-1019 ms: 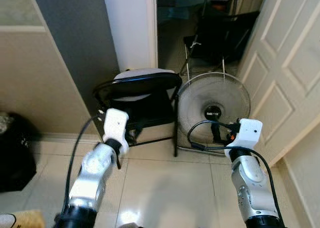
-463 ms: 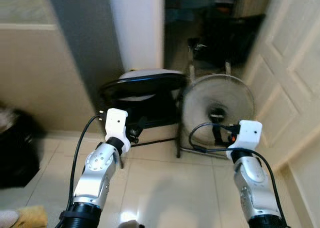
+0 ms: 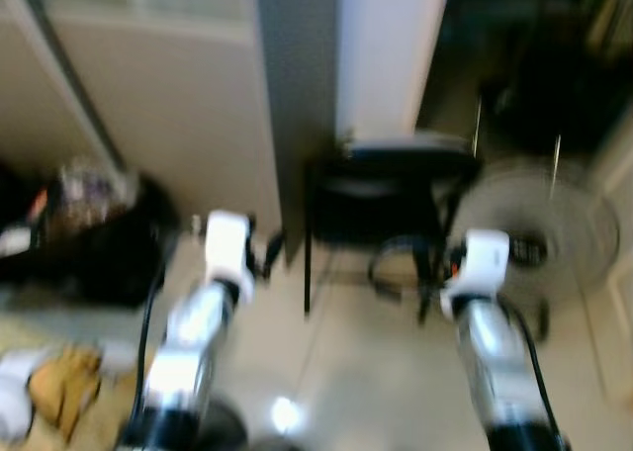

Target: Clean up the room

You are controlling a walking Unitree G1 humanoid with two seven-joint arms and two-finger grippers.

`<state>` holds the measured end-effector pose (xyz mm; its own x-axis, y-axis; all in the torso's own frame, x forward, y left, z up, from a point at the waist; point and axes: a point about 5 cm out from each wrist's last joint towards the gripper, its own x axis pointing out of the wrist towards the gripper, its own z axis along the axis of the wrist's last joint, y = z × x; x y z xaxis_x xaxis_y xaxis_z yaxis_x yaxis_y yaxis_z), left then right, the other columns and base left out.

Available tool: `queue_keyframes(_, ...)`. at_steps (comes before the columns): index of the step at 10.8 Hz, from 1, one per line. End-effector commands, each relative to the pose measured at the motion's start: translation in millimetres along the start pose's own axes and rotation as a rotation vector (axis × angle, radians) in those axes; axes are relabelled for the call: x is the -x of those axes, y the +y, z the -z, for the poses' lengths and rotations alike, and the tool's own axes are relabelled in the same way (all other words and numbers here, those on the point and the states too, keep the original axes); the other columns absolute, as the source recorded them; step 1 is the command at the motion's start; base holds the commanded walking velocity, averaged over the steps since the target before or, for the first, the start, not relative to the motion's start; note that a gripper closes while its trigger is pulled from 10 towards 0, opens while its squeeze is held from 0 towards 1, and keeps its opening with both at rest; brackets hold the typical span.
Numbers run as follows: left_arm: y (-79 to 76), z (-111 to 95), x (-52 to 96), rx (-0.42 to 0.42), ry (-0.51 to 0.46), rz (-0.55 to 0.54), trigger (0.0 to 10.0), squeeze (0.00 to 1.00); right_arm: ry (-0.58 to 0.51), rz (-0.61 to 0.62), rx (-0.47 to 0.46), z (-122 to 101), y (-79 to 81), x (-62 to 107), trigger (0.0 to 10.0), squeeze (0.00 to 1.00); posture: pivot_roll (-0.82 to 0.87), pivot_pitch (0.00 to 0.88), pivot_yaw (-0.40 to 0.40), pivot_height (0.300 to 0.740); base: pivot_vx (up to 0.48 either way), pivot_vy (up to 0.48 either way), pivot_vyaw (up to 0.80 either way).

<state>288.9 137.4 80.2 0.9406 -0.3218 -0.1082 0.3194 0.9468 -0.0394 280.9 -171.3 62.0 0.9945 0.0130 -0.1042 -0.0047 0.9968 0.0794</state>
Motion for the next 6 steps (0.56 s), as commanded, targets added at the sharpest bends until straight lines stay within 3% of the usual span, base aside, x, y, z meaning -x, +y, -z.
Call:
queue_keyframes(1,-2.6,-1.2,1.2,-0.028,-0.01,0.016,10.0,0.0,0.006,0.002,-0.008,1.5,0.3,0.8,10.0,0.0,-0.05,0.0,0.033,0.74,0.0,-0.48,0.73)
queue_keyframes(6,-8.1,-0.1,0.1,-0.032,-0.012,0.036,10.0,0.0,0.011,0.008,0.002,2.5,-4.9,4.4,10.0,0.0,-0.06,0.0,0.034,0.74,0.0,-0.48,0.72)
